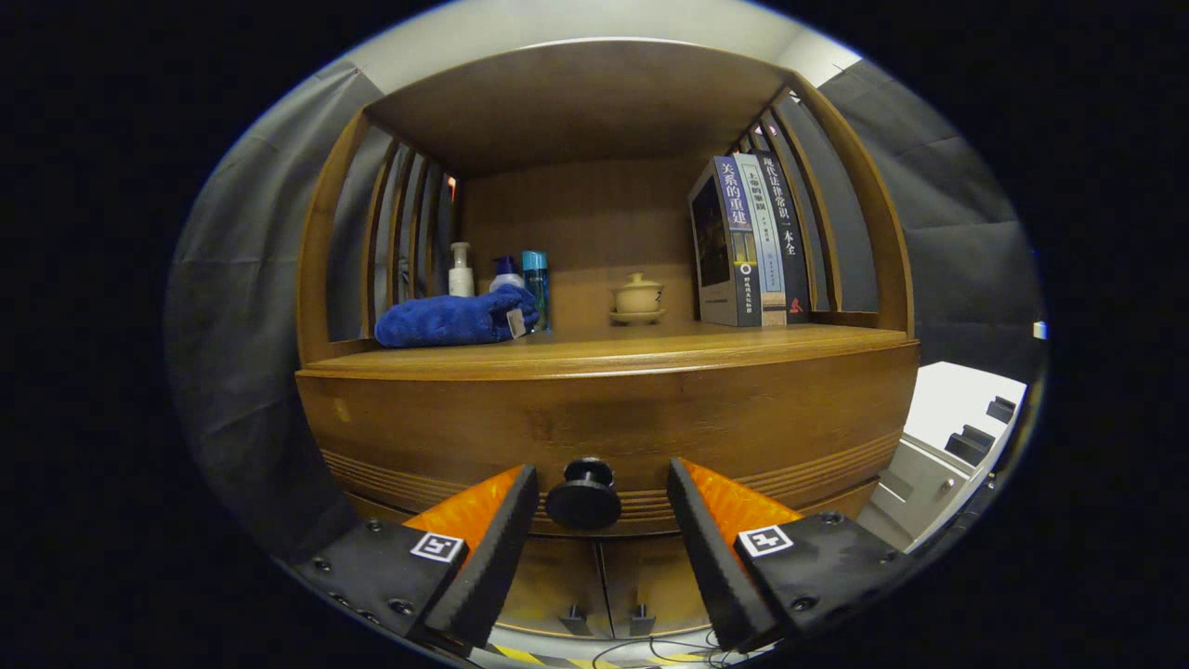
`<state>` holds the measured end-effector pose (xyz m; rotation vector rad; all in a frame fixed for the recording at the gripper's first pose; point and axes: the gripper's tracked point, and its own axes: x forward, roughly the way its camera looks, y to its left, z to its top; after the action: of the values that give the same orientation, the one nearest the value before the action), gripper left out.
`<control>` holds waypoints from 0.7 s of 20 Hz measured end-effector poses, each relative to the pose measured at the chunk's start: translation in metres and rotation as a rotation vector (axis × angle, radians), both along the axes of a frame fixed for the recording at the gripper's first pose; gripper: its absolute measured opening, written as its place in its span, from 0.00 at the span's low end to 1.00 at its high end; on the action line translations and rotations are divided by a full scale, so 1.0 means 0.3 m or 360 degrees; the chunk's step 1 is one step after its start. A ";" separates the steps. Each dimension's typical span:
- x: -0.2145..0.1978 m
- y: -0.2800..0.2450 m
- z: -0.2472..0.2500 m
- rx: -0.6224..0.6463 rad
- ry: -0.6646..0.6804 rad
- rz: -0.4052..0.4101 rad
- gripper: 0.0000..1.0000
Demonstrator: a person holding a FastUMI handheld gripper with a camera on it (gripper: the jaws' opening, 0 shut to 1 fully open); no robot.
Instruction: Pull open the drawer, take out the items inside it, and place them on the countertop above the cabinet.
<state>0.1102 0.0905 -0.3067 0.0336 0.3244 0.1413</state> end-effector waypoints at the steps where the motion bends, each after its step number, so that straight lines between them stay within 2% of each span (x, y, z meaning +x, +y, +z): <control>1: 0.002 0.006 -0.022 0.0024 0.0048 0.0009 0.88; 3: 0.004 0.032 -0.039 0.0135 0.0083 0.0038 0.86; 5: 0.010 0.058 -0.046 0.0180 0.0084 0.0054 0.69; 7: 0.004 0.047 -0.045 0.0133 0.0089 0.0061 0.52; 9: 0.004 0.053 -0.053 0.0151 0.0111 0.0058 0.43; 12: -0.047 0.053 -0.037 0.0302 0.0122 0.0037 0.43; 14: -0.117 0.047 -0.014 0.0313 0.0116 0.0067 0.43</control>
<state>0.0751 0.1047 -0.3108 0.2271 0.3833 0.2140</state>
